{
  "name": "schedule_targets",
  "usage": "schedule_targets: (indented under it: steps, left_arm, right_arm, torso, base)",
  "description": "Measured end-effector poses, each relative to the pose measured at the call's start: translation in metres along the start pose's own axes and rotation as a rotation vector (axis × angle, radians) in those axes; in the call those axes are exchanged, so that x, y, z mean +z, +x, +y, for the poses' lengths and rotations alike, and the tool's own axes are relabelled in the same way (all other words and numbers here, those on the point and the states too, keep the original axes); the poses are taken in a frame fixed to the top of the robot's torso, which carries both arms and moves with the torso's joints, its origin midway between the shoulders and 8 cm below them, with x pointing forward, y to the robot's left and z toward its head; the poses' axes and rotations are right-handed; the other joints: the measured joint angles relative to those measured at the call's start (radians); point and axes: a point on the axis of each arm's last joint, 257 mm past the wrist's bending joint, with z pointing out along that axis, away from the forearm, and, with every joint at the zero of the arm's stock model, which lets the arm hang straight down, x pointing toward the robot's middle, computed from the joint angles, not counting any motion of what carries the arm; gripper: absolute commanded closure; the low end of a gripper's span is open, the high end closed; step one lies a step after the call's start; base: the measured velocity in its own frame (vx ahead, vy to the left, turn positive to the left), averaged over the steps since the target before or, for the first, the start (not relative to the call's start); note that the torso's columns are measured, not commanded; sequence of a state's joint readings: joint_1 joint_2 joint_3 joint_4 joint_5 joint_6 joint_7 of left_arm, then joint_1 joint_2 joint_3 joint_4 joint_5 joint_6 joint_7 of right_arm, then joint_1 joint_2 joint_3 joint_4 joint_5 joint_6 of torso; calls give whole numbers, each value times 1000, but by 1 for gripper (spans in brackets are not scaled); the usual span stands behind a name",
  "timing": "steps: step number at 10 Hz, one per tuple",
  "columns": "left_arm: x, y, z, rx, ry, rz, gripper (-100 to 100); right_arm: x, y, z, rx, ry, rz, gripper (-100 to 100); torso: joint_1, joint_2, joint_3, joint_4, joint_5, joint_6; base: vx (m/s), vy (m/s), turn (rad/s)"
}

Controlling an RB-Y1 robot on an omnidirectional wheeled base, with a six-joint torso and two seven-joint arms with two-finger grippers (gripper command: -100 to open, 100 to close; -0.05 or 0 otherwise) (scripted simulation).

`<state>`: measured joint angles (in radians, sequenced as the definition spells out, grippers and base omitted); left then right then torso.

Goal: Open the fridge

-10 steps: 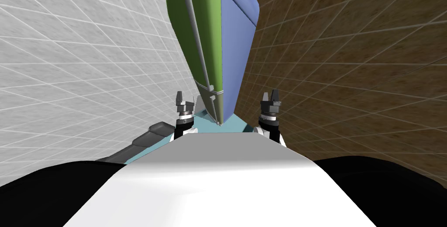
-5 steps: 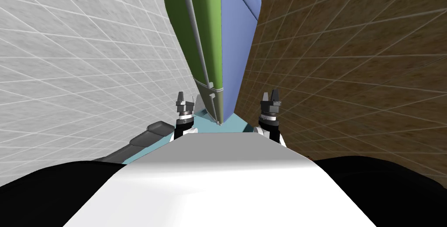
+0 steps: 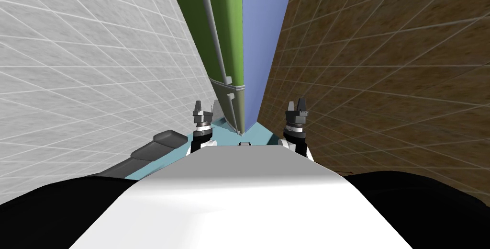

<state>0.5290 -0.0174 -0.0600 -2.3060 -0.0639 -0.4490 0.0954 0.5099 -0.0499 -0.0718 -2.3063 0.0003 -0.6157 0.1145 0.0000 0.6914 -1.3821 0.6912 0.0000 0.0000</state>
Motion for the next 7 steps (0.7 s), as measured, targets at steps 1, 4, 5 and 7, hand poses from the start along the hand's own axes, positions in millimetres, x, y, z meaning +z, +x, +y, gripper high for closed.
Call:
schedule_targets:
  steps: [1,4,5,7]
  left_arm:
    - [1,2,1,9,-4,20,-100]
    - [4,10,7,47,-30,87,-100]
    - [8,12,9,60,-38,105,-100]
    - [16,15,12,86,-56,129,-100]
  right_arm:
    - [0,0,0,0,1,0,0]
    - [0,0,0,0,1,0,0]
    - [0,0,0,0,1,0,0]
    - [0,0,0,0,1,0,0]
  torso:
    - [0,34,-69,33,0,0]
    - [0,46,-94,46,0,0]
    - [0,46,-94,47,0,0]
    - [0,46,-94,47,0,0]
  base:
    - [8,-10,0]
    - [14,-19,0]
    - [26,-27,0]
    - [27,-28,0]
